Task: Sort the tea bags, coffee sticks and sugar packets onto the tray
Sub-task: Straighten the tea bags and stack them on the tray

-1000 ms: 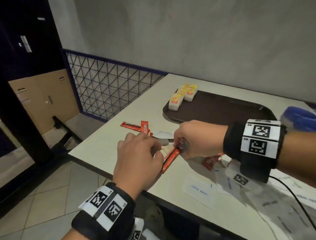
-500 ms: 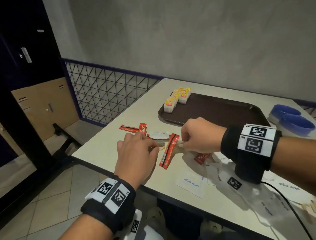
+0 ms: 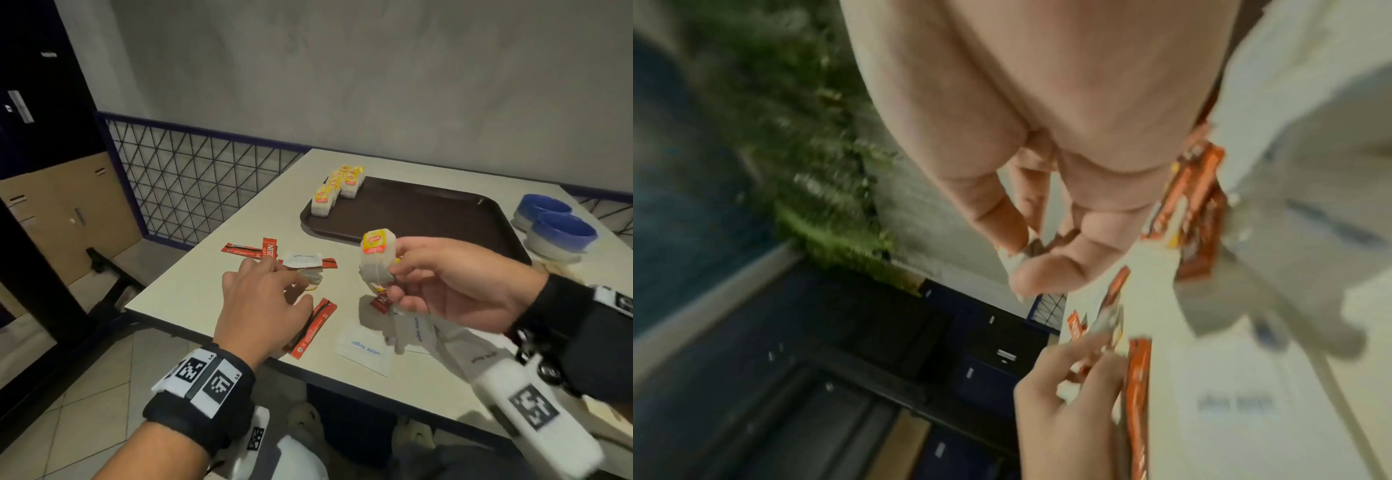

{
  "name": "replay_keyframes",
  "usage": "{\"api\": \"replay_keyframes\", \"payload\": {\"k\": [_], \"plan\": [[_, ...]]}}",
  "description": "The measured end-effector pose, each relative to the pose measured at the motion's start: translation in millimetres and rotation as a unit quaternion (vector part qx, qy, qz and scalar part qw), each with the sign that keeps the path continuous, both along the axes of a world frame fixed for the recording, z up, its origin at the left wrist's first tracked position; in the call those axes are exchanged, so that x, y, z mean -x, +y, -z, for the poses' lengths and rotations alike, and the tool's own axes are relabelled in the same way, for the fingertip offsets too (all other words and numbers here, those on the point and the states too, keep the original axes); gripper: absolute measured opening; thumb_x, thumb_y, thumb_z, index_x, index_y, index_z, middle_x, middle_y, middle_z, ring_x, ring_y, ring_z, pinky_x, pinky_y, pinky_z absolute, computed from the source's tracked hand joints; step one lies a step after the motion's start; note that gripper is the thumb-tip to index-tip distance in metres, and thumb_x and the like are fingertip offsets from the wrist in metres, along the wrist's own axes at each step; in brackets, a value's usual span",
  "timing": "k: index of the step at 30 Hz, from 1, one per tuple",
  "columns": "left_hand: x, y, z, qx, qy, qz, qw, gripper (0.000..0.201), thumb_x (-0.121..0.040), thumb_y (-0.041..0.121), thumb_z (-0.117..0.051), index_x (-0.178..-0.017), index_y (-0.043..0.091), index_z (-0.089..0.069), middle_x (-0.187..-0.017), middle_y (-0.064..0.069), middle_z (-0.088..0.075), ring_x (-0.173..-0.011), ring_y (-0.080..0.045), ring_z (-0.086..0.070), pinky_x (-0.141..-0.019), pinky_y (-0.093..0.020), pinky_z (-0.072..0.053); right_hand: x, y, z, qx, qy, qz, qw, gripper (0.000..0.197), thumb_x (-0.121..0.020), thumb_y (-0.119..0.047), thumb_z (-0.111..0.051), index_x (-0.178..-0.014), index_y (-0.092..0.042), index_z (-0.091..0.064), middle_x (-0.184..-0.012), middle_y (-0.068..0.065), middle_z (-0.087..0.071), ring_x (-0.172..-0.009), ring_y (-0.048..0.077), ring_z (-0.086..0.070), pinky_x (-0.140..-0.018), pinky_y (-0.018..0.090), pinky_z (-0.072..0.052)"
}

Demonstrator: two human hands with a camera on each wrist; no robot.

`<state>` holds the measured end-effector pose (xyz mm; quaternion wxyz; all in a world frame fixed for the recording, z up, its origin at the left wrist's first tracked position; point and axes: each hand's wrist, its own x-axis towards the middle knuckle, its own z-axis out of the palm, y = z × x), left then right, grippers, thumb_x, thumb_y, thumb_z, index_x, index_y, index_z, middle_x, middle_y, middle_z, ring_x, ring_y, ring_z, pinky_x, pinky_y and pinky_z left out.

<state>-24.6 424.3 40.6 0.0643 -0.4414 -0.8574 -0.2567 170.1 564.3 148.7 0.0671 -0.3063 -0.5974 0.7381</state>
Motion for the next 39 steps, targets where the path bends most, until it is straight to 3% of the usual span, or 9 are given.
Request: {"api": "replay_keyframes", "payload": {"k": [3, 8, 12, 16, 19, 23, 28, 34, 39], "plan": [[1, 1, 1, -0.005, -0.004, -0.003, 1.0, 0.026, -0.094, 0.055, -0.057, -0.11, 0.043, -0.074, -0.107, 0.02, -0.055, -0.104, -0.009, -0.039, -0.093, -0.038, -0.03, -15, -17, 22, 0.117, 0.065, 0.054, 0.989, 0.043, -0.089, 0.005, -0.051, -0.131, 0.011, -0.055, -0.1, 0.024, -0.057, -0.061, 0.018, -0.062, -0.054, 0.023, -0.055], [2, 1, 4, -0.021, 0.015, 0.0, 1.0, 0.024, -0.096, 0.054, -0.057, -0.103, 0.041, -0.076, -0.104, 0.02, -0.056, -0.105, -0.01, -0.039, -0.091, -0.038, -0.031, -24, -45, 56, 0.215, 0.115, 0.098, 0.965, 0.019, -0.092, 0.011, -0.041, -0.101, 0.0, -0.054, -0.085, 0.027, -0.062, -0.059, 0.026, -0.064, -0.051, 0.027, -0.056], [1, 1, 5, -0.024, 0.046, 0.012, 0.999, 0.024, -0.098, 0.053, -0.057, -0.105, 0.041, -0.076, -0.103, 0.019, -0.055, -0.105, -0.008, -0.038, -0.09, -0.037, -0.031, -34, -53, 67, 0.158, 0.132, 0.111, 0.972, 0.021, -0.093, 0.012, -0.042, -0.089, 0.003, -0.06, -0.08, 0.027, -0.065, -0.063, 0.028, -0.064, -0.051, 0.028, -0.056], [-3, 1, 5, -0.017, 0.095, 0.018, 0.995, 0.022, -0.098, 0.05, -0.058, -0.106, 0.039, -0.075, -0.105, 0.017, -0.056, -0.105, -0.01, -0.04, -0.088, -0.036, -0.031, -39, -50, 71, 0.052, 0.102, 0.095, 0.989, 0.024, -0.096, 0.011, -0.044, -0.106, 0.01, -0.066, -0.081, 0.029, -0.065, -0.06, 0.027, -0.062, -0.052, 0.03, -0.056], [-6, 1, 3, -0.012, 0.121, 0.022, 0.992, 0.021, -0.098, 0.048, -0.06, -0.105, 0.037, -0.076, -0.106, 0.014, -0.059, -0.105, -0.013, -0.042, -0.088, -0.038, -0.033, -37, -49, 75, -0.034, 0.078, 0.105, 0.991, 0.022, -0.098, 0.01, -0.046, -0.103, 0.006, -0.067, -0.073, 0.029, -0.061, -0.053, 0.028, -0.056, -0.054, 0.035, -0.052], [-7, 0, 0, 0.002, 0.14, 0.037, 0.99, 0.021, -0.099, 0.047, -0.058, -0.108, 0.037, -0.074, -0.108, 0.013, -0.061, -0.105, -0.013, -0.043, -0.088, -0.037, -0.034, -38, -54, 80, -0.083, 0.098, 0.12, 0.985, 0.029, -0.099, 0.008, -0.047, -0.091, -0.003, -0.073, -0.07, 0.028, -0.06, -0.05, 0.03, -0.053, -0.049, 0.034, -0.051], [-8, 2, -2, 0.018, 0.122, 0.05, 0.991, 0.025, -0.105, 0.044, -0.046, -0.112, 0.031, -0.065, -0.114, 0.011, -0.057, -0.106, -0.014, -0.043, -0.093, -0.037, -0.037, -42, -58, 83, -0.103, 0.125, 0.141, 0.977, 0.024, -0.097, 0.011, -0.047, -0.094, 0.005, -0.07, -0.068, 0.032, -0.057, -0.048, 0.03, -0.051, -0.048, 0.034, -0.05], [-7, -5, -8, -0.098, -0.008, 0.066, 0.993, 0.015, -0.101, 0.034, -0.048, -0.094, 0.026, -0.058, -0.101, 0.014, -0.055, -0.102, -0.014, -0.044, -0.088, -0.036, -0.039, -42, -59, 83, -0.125, 0.124, 0.12, 0.977, 0.026, -0.099, 0.009, -0.048, -0.094, -0.001, -0.072, -0.069, 0.027, -0.059, -0.052, 0.029, -0.051, -0.049, 0.034, -0.051], [-14, -8, -41, -0.206, -0.321, 0.096, 0.919, 0.023, -0.097, 0.02, -0.055, -0.083, 0.006, -0.066, -0.089, -0.004, -0.064, -0.087, -0.016, -0.058, -0.073, -0.032, -0.048, -42, -57, 86, -0.126, 0.119, 0.106, 0.979, 0.029, -0.098, 0.008, -0.047, -0.09, -0.004, -0.072, -0.066, 0.022, -0.059, -0.05, 0.026, -0.051, -0.051, 0.034, -0.049]]}}
